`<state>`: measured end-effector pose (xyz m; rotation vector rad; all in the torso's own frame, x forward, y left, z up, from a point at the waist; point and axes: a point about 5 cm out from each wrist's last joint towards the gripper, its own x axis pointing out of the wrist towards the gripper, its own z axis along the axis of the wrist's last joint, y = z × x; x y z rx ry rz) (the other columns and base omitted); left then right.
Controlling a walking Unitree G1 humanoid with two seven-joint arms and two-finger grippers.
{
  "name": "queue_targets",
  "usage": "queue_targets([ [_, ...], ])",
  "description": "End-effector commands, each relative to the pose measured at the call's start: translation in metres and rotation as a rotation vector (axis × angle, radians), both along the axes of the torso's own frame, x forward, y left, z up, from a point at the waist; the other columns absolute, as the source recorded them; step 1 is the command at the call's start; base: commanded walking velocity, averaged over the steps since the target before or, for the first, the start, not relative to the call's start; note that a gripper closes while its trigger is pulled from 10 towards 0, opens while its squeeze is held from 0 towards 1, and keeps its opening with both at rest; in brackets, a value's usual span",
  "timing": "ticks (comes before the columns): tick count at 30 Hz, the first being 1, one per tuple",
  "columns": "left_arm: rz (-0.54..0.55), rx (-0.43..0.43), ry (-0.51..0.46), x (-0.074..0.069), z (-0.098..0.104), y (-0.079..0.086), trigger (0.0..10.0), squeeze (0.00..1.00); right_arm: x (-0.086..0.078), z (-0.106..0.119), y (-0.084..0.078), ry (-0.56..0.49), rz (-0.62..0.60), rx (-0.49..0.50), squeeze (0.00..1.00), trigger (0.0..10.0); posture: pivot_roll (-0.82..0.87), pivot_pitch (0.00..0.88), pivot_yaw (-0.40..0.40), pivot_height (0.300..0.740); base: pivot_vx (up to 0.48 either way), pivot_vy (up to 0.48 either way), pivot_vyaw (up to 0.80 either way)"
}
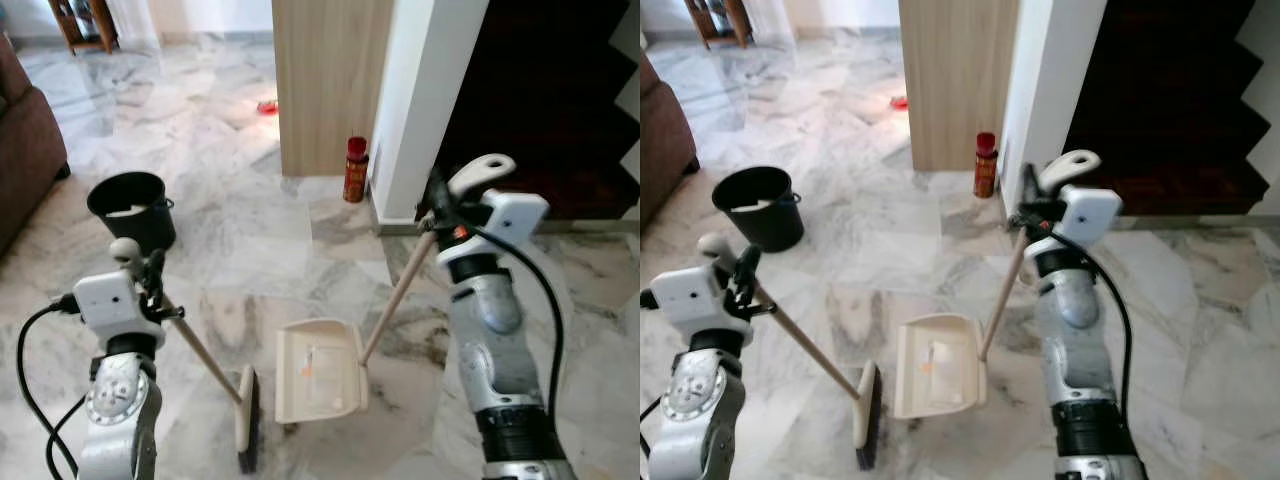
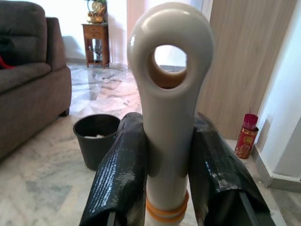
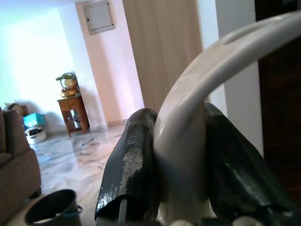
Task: Sweep floor
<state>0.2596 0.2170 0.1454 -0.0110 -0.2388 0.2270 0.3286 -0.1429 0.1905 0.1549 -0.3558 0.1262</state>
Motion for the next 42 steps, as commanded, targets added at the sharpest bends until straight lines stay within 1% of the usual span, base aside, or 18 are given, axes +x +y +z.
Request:
queue_targets([
  [1,-0.002,0.026,-0.053,-0.0007,0.0124,-0.0015,10.0,0.0,0.0003,0.0087,-0.0067,-0.018,-0.018,0.097,0.0,10.0,0.02,0.052,0.026,0.74,0.0,0.345,0.0],
  [4,0.0,0.029,-0.052,-0.0009,0.0129,-0.0011,10.0,0.0,0.0014,0.0071,-0.0079,0.002,-0.018,0.153,0.0,10.0,0.02,0.059,0.027,0.74,0.0,0.347,0.0],
  [9,0.002,0.03,-0.051,-0.0025,0.013,-0.0003,10.0,0.0,0.0018,0.0058,-0.0087,0.017,-0.016,0.178,0.0,10.0,0.02,0.068,0.027,0.74,0.0,0.346,0.0],
  [15,0.012,0.036,-0.049,-0.0038,0.0136,0.0026,10.0,0.0,0.0017,0.0041,-0.0074,0.029,-0.008,0.185,0.0,10.0,0.03,0.079,0.028,0.74,0.0,0.346,0.0],
  [31,0.018,0.049,-0.049,-0.0043,0.0155,0.0035,10.0,0.0,0.0015,0.0051,-0.0045,0.036,0.012,0.203,0.0,10.0,0.03,0.089,0.03,0.74,0.0,0.347,0.0],
  [42,0.015,0.055,-0.052,-0.0039,0.0173,0.0041,10.0,0.0,0.0005,0.0074,-0.0022,0.021,0.018,0.187,0.0,10.0,0.03,0.089,0.032,0.74,0.0,0.347,0.0],
])
